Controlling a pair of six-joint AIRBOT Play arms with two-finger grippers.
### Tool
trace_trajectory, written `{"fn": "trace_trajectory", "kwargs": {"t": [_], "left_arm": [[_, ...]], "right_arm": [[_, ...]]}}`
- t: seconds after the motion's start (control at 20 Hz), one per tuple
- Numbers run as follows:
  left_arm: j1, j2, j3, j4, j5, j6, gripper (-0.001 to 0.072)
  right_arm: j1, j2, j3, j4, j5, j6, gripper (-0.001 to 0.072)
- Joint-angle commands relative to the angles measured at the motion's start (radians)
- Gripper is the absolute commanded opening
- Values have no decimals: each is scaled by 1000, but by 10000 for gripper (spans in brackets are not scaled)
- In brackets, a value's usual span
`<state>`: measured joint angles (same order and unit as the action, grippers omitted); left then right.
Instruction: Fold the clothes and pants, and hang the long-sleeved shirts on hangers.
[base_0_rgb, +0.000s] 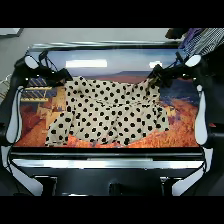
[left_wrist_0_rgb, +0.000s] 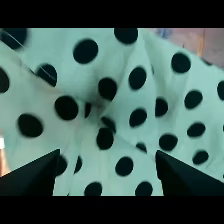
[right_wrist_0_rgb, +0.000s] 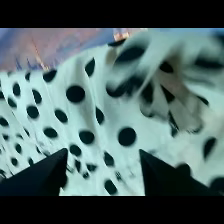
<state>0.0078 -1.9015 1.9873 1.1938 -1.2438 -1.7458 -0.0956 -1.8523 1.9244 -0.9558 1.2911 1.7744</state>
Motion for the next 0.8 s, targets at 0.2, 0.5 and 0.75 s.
{"fn": "trace_trajectory", "kwargs": {"t": [0.2, 0.5, 0.75], "left_arm": [[72, 344, -336, 89, -172, -22, 691], [21, 714, -1020, -96, 42, -95, 691], [-79, 775, -1236, -211, 112, -143, 693]], "right_arm": [[-116, 369, -366, -181, 217, -134, 625], [17, 737, -1067, -50, -37, 23, 680], [169, 737, -1291, 51, -297, 130, 680]]}}
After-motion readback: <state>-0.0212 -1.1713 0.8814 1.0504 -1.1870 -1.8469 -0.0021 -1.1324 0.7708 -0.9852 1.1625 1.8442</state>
